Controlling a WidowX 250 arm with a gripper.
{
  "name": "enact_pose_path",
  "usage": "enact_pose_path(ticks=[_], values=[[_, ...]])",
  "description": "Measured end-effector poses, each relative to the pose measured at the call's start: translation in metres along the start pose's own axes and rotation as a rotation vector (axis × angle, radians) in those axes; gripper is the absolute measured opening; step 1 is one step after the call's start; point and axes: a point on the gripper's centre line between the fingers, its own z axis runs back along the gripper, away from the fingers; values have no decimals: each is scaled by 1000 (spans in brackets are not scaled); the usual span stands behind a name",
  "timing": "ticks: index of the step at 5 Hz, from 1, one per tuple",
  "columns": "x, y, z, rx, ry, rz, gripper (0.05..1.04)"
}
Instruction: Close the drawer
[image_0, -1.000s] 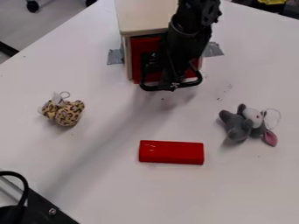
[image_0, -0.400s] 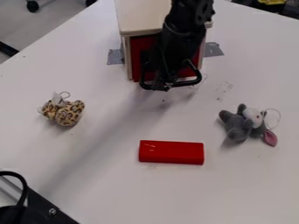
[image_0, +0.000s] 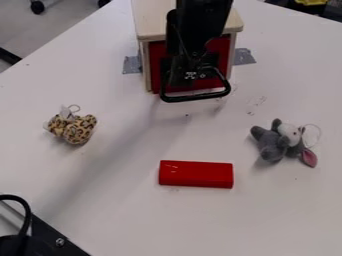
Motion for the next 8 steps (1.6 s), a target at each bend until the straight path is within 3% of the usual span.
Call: enact_pose_path(ticks=[2,4,5,8], values=[[-16,-24,31,-99,14,62,999],[-37,-49,30,-222,3,274,999],[-46,-60,29,-237,-1,361,999],[-68,-79,46,-177,6,455,999]])
